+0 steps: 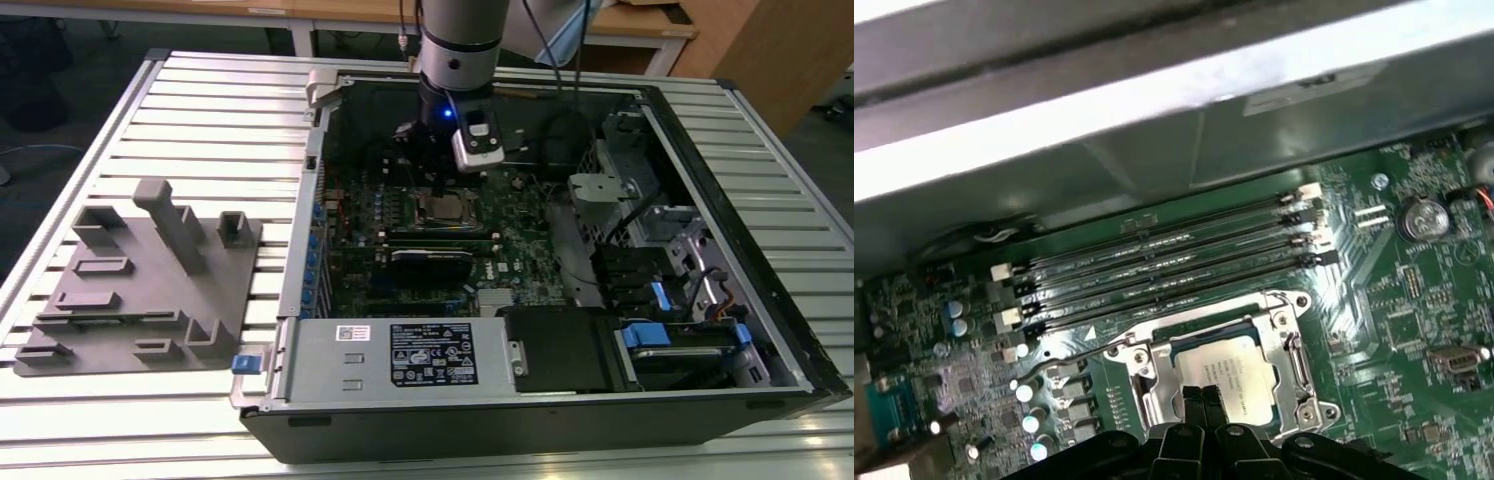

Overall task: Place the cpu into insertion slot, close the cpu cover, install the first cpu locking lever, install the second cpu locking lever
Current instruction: 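Close the cpu cover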

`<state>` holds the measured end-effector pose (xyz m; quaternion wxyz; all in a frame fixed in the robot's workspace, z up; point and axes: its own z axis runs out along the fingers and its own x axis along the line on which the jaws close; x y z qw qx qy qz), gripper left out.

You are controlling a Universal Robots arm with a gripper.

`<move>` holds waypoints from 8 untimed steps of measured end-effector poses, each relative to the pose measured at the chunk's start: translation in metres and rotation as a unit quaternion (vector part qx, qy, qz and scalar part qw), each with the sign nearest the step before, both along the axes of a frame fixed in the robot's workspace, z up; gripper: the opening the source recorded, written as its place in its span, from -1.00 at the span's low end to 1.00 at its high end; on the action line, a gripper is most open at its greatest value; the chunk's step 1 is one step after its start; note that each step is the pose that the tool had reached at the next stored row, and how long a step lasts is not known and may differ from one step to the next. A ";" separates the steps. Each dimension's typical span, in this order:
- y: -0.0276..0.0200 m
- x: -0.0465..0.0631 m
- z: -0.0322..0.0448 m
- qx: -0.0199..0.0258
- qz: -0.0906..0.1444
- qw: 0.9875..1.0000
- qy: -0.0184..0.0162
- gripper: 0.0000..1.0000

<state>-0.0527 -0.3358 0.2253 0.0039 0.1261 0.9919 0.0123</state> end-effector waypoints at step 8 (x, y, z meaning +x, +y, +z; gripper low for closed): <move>0.0000 0.000 0.0000 0.000 0.010 1.000 0.000 -0.79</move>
